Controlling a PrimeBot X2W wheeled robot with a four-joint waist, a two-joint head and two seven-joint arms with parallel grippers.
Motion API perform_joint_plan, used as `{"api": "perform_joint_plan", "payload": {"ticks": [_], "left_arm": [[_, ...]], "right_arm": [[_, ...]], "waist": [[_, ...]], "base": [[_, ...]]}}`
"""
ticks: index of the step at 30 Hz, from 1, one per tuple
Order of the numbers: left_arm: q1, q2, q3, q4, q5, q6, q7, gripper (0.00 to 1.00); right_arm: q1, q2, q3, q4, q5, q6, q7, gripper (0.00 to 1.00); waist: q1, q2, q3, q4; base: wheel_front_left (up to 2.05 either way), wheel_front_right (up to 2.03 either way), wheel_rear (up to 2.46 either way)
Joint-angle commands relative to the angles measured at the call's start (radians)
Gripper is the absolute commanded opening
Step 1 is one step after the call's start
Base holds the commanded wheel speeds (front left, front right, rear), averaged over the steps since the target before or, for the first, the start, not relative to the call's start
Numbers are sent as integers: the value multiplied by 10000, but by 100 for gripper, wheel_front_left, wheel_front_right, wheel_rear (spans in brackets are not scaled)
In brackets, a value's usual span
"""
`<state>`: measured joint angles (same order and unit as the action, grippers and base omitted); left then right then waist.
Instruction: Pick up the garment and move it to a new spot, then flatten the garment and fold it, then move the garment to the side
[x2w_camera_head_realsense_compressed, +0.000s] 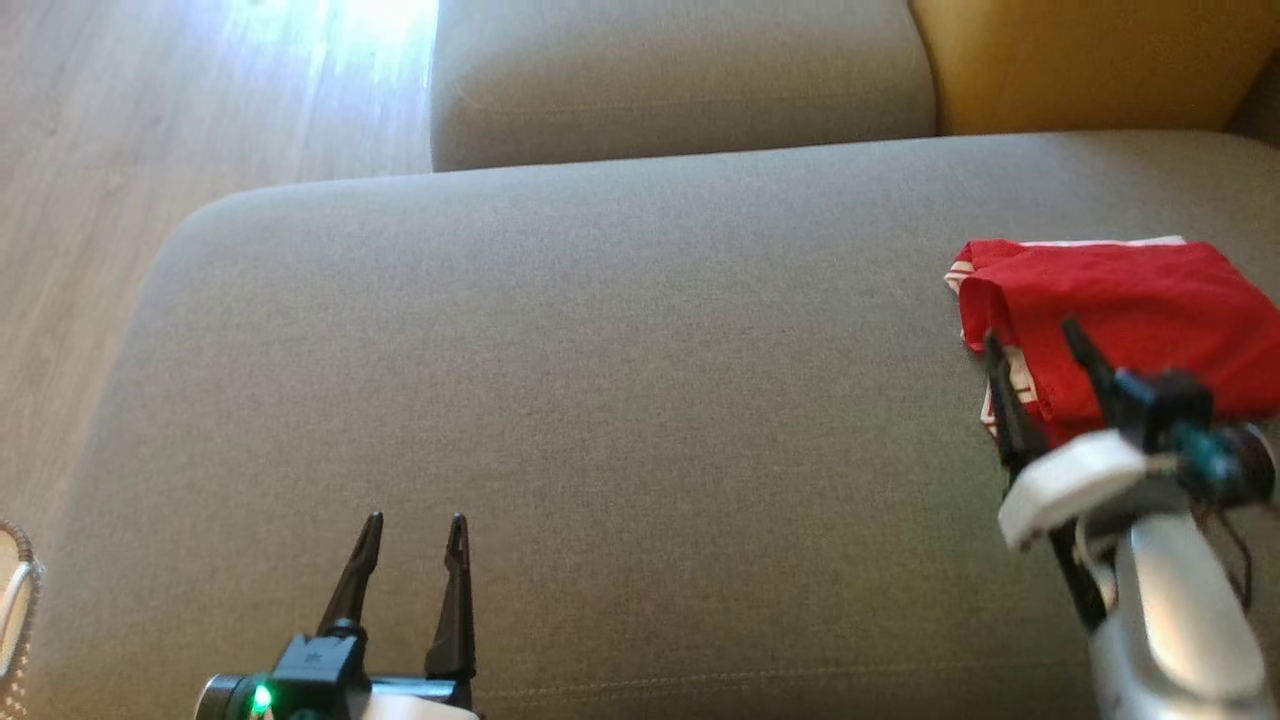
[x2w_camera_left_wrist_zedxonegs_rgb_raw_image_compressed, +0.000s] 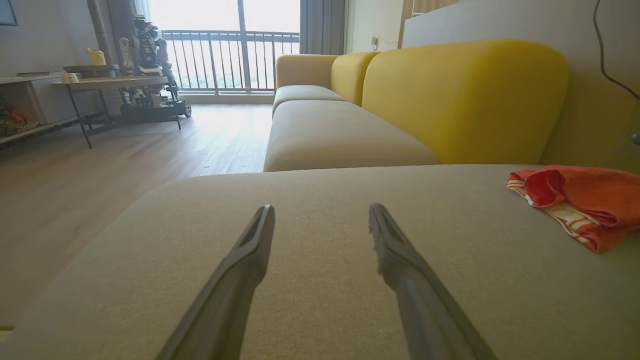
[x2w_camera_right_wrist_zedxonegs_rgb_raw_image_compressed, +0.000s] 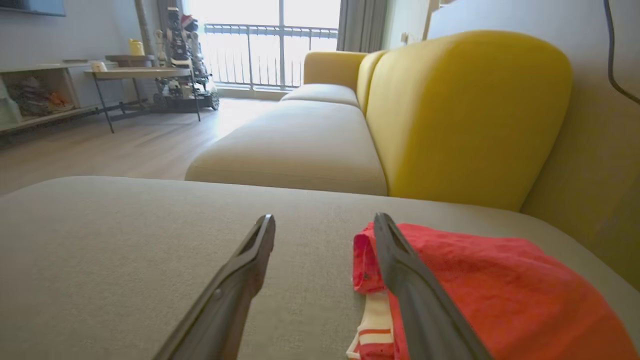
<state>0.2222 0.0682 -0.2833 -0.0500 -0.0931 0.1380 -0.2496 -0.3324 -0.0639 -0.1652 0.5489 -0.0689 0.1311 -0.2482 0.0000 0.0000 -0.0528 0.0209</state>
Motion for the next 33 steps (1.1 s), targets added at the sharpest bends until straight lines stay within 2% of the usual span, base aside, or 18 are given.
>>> {"api": "perform_joint_plan", "payload": {"ticks": [1, 7, 11, 17, 33], "left_arm": [[-359, -106, 342, -385, -35, 51, -122, 100], [-235, -156, 467, -512, -285, 232, -122, 100], [-12, -167, 642, -637, -361, 282, -122, 100], [320, -132, 738, -785, 323, 423, -122, 100], [745, -155, 816, -633, 474, 254, -122, 100]], "right_arm": [[-61, 89, 308, -583, 73, -4, -134, 100], [2502, 132, 1168, -4343, 1238, -4, -134, 100], [3947, 134, 1717, -5495, 1639, -4, -135, 100], [5154, 136, 1741, -5500, 1930, -4, -135, 100], [5426, 137, 1637, -5297, 1956, -4, -135, 100]], "waist": [[0, 0, -66, 69], [0, 0, -343, 272], [0, 0, -643, 312], [0, 0, -922, 250], [0, 0, -1101, 283]], "base": [[0, 0, 0], [0, 0, 0], [0, 0, 0], [0, 0, 0], [0, 0, 0]]}}
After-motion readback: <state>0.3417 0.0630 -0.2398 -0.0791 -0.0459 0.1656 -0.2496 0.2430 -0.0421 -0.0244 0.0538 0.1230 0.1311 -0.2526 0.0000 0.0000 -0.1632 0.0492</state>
